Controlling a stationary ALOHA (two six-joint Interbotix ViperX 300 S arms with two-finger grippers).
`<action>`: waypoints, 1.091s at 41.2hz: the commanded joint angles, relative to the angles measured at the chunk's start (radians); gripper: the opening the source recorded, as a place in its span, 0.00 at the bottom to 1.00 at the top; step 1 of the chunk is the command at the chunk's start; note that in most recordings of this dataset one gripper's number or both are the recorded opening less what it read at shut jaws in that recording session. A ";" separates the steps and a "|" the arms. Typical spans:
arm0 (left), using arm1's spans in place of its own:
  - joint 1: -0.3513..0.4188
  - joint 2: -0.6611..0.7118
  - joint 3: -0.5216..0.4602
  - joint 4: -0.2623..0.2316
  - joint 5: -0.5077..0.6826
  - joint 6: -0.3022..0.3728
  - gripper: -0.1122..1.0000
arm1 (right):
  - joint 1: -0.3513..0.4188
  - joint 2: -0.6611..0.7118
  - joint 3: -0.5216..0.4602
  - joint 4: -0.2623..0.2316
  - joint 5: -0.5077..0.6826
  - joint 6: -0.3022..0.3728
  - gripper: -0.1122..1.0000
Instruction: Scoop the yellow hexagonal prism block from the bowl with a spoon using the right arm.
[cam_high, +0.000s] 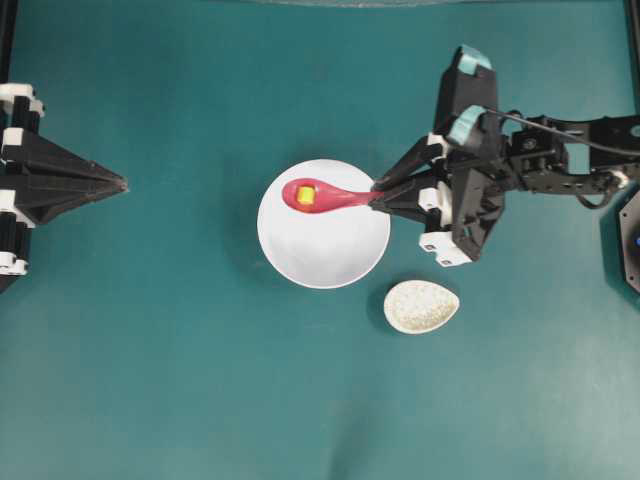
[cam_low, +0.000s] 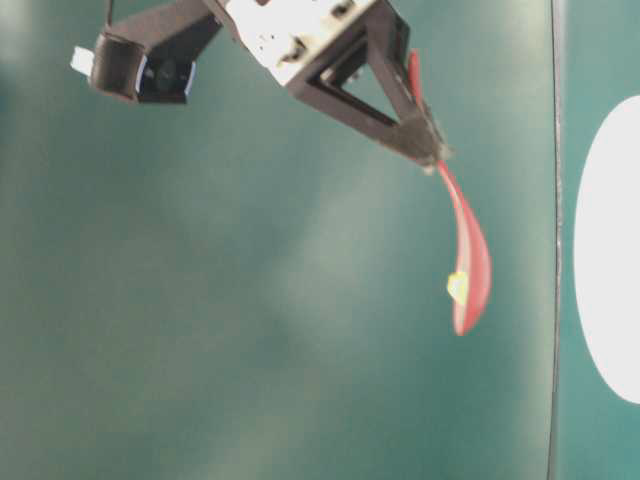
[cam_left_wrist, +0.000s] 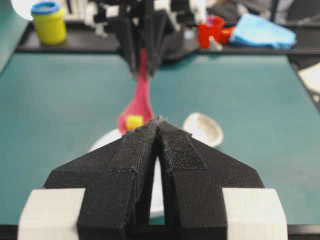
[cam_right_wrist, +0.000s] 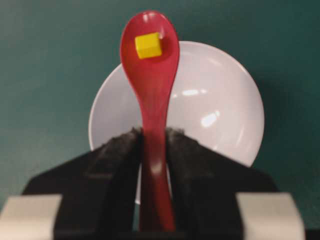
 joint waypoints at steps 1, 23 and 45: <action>0.000 0.009 -0.029 0.003 -0.011 -0.002 0.10 | 0.005 -0.046 -0.003 0.003 0.006 0.008 0.31; 0.000 0.009 -0.028 0.003 -0.002 -0.003 0.10 | 0.005 -0.101 0.015 0.000 0.026 0.015 0.31; 0.000 0.009 -0.028 0.003 0.014 -0.017 0.10 | 0.005 -0.101 0.017 -0.002 0.026 0.012 0.31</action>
